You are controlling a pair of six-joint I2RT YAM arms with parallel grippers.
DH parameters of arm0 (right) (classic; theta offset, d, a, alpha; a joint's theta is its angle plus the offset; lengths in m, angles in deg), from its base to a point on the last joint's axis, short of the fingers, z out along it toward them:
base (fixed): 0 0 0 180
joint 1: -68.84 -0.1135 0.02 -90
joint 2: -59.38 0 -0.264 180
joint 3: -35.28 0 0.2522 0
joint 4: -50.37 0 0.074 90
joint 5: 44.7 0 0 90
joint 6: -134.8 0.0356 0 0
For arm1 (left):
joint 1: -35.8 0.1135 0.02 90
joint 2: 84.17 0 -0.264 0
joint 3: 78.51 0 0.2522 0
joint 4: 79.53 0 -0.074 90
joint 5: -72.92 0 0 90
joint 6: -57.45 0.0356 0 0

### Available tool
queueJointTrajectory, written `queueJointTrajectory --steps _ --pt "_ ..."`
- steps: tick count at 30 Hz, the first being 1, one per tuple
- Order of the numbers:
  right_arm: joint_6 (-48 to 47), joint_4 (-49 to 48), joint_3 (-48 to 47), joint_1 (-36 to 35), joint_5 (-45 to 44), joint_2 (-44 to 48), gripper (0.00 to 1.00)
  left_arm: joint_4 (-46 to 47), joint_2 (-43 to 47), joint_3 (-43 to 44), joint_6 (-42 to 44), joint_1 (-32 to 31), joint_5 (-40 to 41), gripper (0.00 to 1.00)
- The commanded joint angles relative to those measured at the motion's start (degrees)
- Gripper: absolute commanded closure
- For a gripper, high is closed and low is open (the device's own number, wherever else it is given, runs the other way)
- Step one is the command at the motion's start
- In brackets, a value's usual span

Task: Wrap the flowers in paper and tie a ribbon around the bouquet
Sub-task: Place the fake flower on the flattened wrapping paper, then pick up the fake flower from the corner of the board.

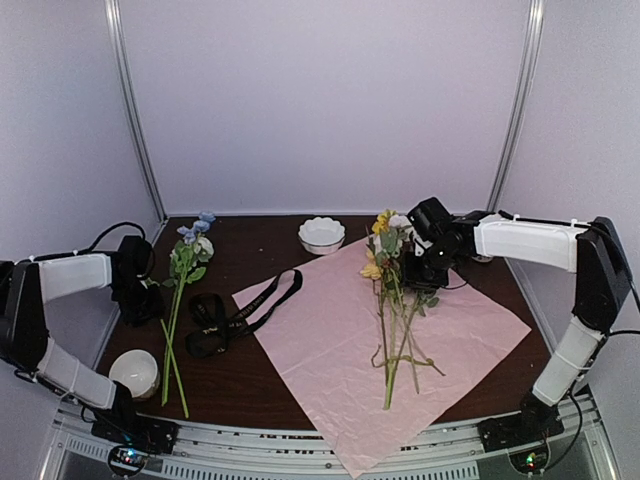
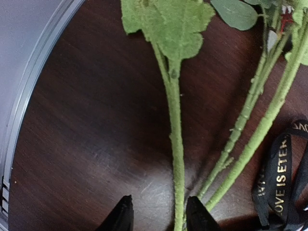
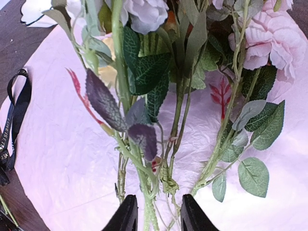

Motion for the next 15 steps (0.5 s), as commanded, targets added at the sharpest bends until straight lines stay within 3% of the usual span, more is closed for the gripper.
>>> queueJointTrajectory --steps 1,9,11,15 --pt "-0.91 1.23 -1.72 -0.81 -2.44 3.02 0.68 4.97 -2.87 -0.22 1.52 2.30 -0.07 0.62" --pt "-1.03 1.65 -2.01 -1.28 -1.97 3.36 0.68 7.02 -11.67 3.11 3.54 3.73 -1.68 0.67" --pt "-1.01 1.78 -2.14 -1.36 -1.85 3.37 0.68 7.30 -11.94 3.25 3.97 3.97 -1.82 0.72" --pt "-1.07 2.02 -2.63 -1.46 -1.76 3.53 0.68 7.31 -11.71 3.40 4.19 4.33 -2.79 0.72"
